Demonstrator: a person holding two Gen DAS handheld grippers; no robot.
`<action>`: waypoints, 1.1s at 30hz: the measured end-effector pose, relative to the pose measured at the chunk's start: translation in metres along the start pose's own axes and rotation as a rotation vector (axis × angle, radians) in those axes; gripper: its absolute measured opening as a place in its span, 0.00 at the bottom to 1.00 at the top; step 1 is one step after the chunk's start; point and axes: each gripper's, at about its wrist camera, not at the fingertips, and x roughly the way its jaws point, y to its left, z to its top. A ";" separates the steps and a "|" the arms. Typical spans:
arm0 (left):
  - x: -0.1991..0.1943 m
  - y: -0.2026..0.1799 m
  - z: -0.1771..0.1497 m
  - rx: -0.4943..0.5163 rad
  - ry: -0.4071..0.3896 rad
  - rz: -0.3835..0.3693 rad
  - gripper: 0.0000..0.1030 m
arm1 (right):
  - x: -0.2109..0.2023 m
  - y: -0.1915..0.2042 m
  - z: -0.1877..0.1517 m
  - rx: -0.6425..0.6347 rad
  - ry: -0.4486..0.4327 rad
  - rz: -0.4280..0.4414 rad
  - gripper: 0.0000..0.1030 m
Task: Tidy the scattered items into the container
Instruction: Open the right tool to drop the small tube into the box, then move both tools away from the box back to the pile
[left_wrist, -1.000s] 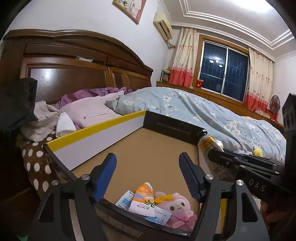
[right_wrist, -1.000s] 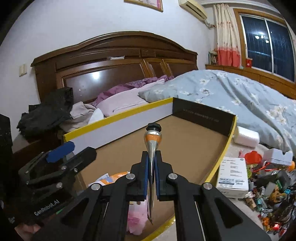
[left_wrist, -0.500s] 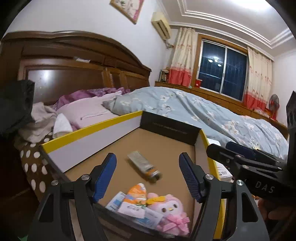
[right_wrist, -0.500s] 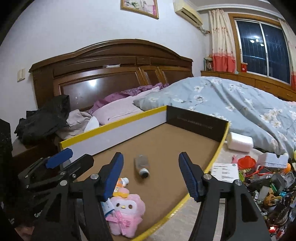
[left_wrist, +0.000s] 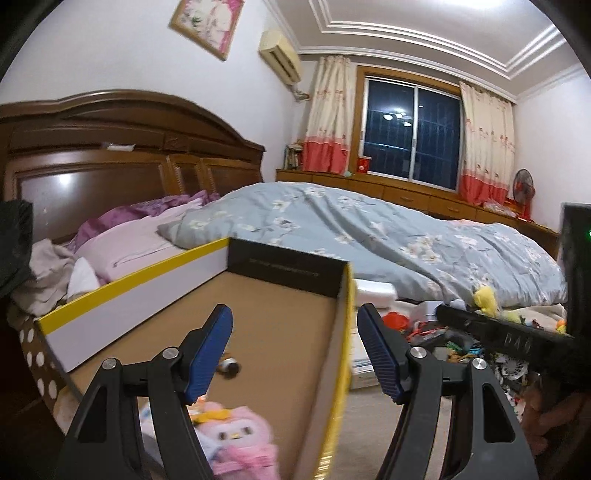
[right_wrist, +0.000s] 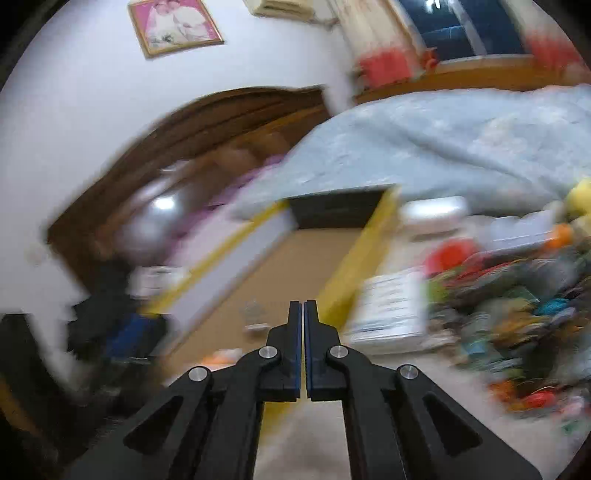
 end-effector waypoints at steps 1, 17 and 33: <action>0.002 -0.006 0.001 0.005 0.004 -0.008 0.70 | -0.006 -0.002 -0.001 -0.020 -0.011 -0.016 0.00; 0.033 -0.206 0.004 0.115 0.057 -0.267 0.70 | -0.126 -0.167 -0.007 0.010 -0.071 -0.273 0.00; 0.112 -0.309 -0.056 0.122 0.356 -0.406 0.70 | -0.180 -0.329 -0.074 0.093 0.069 -0.396 0.00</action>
